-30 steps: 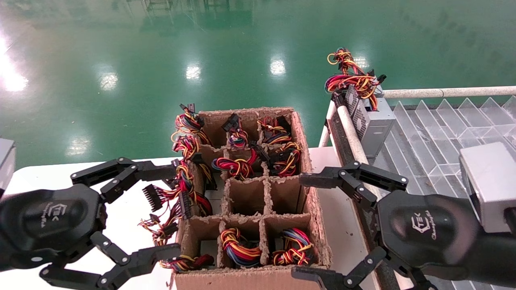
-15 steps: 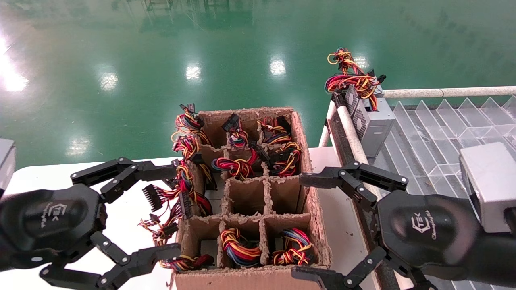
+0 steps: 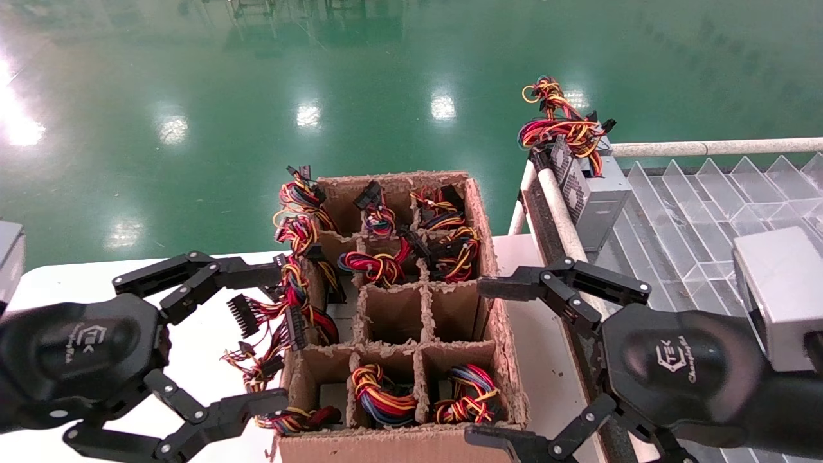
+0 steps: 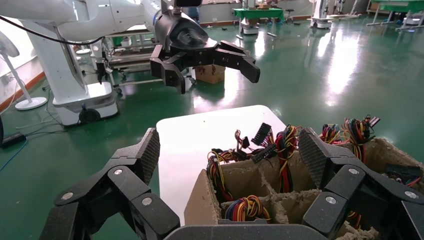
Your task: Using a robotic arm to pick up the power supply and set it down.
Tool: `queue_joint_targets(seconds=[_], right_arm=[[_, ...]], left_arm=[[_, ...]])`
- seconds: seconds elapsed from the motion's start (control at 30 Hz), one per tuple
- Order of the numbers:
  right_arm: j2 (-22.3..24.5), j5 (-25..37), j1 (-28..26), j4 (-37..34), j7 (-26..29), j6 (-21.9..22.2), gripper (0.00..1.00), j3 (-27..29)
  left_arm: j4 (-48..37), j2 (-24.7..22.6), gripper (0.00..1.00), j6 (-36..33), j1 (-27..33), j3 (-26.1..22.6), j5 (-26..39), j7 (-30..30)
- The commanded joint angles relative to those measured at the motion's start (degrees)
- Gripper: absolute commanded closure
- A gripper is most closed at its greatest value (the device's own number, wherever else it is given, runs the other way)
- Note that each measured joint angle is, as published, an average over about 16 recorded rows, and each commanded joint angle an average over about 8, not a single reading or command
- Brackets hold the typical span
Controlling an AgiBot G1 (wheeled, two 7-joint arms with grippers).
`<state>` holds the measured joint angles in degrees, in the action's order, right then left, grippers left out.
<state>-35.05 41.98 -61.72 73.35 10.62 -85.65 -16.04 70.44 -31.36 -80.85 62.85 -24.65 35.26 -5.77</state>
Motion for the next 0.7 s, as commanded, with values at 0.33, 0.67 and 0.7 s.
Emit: queue_joint_targets(seconds=[0.33,0.67,0.7], right_arm=[[0.0,0.0,0.0,0.0,0.0,0.0,0.0,0.0],[0.0,0.0,0.0,0.0,0.0,0.0,0.0,0.0],[0.0,0.0,0.0,0.0,0.0,0.0,0.0,0.0]], left_arm=[[0.0,0.0,0.0,0.0,0.0,0.0,0.0,0.0],[0.0,0.0,0.0,0.0,0.0,0.0,0.0,0.0],[0.0,0.0,0.08,0.0,0.0,0.0,0.0,0.0]])
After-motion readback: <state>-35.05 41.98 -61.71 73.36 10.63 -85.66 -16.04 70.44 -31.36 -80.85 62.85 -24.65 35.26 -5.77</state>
